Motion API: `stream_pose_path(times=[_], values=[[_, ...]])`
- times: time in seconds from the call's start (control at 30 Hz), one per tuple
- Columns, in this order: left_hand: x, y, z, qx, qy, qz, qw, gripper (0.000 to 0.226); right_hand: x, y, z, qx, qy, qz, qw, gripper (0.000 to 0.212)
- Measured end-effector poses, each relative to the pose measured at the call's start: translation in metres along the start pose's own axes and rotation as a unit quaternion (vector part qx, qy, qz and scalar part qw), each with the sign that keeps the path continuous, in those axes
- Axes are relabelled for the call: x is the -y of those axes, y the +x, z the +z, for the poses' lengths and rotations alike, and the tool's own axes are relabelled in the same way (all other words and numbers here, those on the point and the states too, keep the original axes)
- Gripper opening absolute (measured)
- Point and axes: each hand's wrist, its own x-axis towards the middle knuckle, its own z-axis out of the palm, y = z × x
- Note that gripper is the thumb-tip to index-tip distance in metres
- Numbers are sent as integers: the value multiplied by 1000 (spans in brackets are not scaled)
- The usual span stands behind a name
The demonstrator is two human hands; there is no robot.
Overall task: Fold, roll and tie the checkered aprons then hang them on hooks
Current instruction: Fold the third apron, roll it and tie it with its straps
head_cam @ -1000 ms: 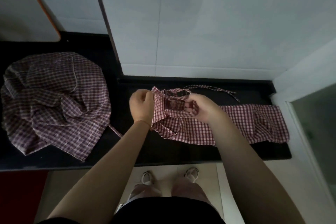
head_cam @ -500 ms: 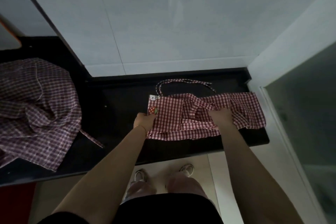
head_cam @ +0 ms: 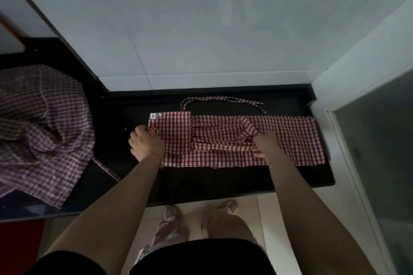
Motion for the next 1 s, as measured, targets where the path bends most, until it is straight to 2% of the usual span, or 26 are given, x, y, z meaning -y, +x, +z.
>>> stream_pose_path(times=[0.07, 0.13, 0.2, 0.23, 0.33, 0.4, 0.5, 0.6, 0.67, 0.7, 0.73, 0.8, 0.83, 0.9, 1.0], values=[[-1, -5, 5, -29, 41, 112, 992, 49, 1, 8, 10, -1, -12, -36, 999, 40], [-2, -12, 14, 17, 97, 243, 965, 54, 2, 11, 15, 6, 22, -23, 999, 44], [1, -13, 25, 90, 155, 302, 936, 58, 5, 14, 15, 2, 28, -3, 1000, 36], [7, -12, 33, 123, 178, 299, 929, 60, 4, 19, 12, -12, 29, 4, 999, 32], [29, -6, 40, 158, 221, 296, 916, 65, -4, 32, 3, -82, 94, -6, 992, 27], [38, -3, 43, 151, 238, 309, 908, 67, -10, 39, 1, -117, 116, -22, 986, 33], [39, -3, 44, 139, 233, 311, 911, 67, -9, 37, 6, -114, 127, -21, 985, 34], [40, -3, 44, 139, 234, 311, 911, 68, -2, 34, 9, -121, 102, -12, 987, 29], [37, -3, 44, 144, 230, 302, 914, 67, -2, 30, 9, -163, 37, -54, 984, 29], [35, -4, 44, 146, 221, 295, 918, 66, -4, 27, 10, -208, -24, -114, 971, 32], [31, -4, 42, 144, 207, 289, 924, 63, -7, 24, 12, -256, -100, -203, 940, 35], [26, -4, 39, 123, 164, 281, 938, 56, -13, 11, 23, -296, -211, -404, 840, 40], [26, -4, 36, 108, 153, 282, 941, 54, -15, 4, 33, -272, -244, -473, 802, 42], [33, -3, 31, 93, 162, 286, 940, 54, -24, -2, 61, -189, -305, -548, 756, 49], [57, 4, 23, 111, 218, 292, 925, 56, -45, 3, 94, -105, -418, -565, 704, 53]])
